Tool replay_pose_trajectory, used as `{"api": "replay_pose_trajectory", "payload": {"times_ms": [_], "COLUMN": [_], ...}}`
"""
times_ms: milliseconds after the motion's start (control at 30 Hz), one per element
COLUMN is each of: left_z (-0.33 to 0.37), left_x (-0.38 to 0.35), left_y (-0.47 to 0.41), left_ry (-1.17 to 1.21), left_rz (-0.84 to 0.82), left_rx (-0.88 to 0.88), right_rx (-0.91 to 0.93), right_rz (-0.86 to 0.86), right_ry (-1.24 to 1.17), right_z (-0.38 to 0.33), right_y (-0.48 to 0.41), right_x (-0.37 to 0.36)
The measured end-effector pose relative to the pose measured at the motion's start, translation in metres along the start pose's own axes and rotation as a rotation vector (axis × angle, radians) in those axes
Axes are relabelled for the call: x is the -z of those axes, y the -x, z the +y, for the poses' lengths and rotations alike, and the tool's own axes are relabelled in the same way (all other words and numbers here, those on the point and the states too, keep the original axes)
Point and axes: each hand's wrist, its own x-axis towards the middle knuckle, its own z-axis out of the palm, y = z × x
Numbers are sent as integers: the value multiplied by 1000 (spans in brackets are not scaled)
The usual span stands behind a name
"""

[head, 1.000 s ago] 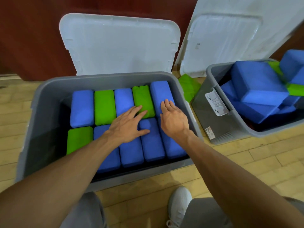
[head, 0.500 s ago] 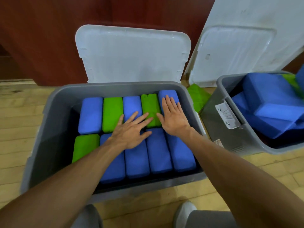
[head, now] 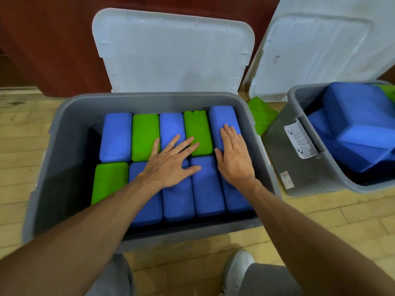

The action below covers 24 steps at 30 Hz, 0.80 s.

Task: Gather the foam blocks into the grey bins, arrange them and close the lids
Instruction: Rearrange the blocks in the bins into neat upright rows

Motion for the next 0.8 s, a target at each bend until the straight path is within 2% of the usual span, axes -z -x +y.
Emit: {"api": "replay_pose_trajectory", "payload": {"times_ms": [333, 800], "left_z": [10, 7], "left_x": [-4, 0], "left_y": [0, 0], "left_ry": [9, -4], "left_rz": [29, 15], "left_rx": [12, 17], "right_rx": [-6, 21], "right_rz": [-94, -129], "right_ry": [111, 60], "right_z": [-1, 4], "right_y": [-25, -10], "right_x": [-9, -7]}}
